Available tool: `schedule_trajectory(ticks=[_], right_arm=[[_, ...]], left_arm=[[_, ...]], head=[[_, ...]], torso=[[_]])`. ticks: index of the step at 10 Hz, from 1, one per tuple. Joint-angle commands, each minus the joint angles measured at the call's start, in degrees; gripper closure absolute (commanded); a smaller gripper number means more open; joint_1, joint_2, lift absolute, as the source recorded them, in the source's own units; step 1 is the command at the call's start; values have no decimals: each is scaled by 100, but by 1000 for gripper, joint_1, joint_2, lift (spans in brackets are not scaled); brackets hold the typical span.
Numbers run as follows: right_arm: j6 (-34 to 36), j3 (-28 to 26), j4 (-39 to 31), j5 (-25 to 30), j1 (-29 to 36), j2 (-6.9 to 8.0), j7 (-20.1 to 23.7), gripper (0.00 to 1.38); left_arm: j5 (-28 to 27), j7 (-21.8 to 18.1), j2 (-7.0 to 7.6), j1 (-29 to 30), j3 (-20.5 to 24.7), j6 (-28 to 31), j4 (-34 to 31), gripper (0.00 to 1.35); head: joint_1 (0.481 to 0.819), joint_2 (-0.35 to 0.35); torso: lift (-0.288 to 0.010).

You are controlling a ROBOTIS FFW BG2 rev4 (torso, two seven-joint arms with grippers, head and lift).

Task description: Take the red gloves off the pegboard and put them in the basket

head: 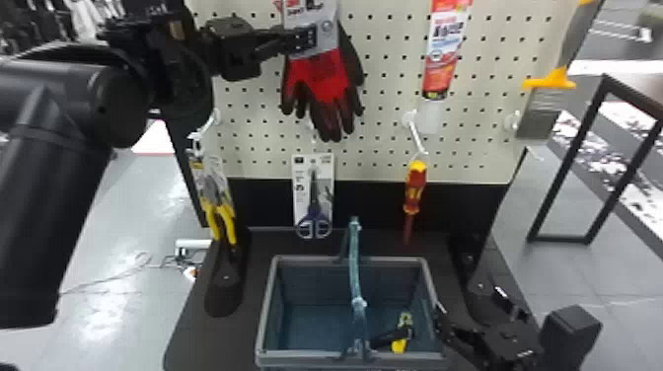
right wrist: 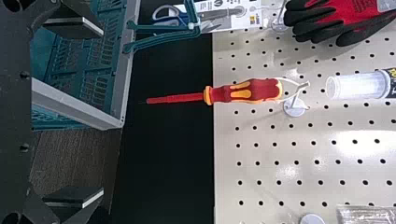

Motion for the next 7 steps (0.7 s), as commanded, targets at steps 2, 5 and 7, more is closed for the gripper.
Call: schedule_trajectory(ticks=[2,5,7], right_arm=[[0,0,0,0,3,-2,0,116],[0,0,-9,9,3,-2,0,116],[0,0,-9,0,3,-2,-9,117]], left_arm=[[0,0,9,-8,-9,0,0,1133],[9,0,26,-17,-35,0,0,1133],[9,0,61,-17,-44,27,-53,1133]], head=[[549,0],[549,0],[549,0]], torso=[[-100],[-100],[-100]])
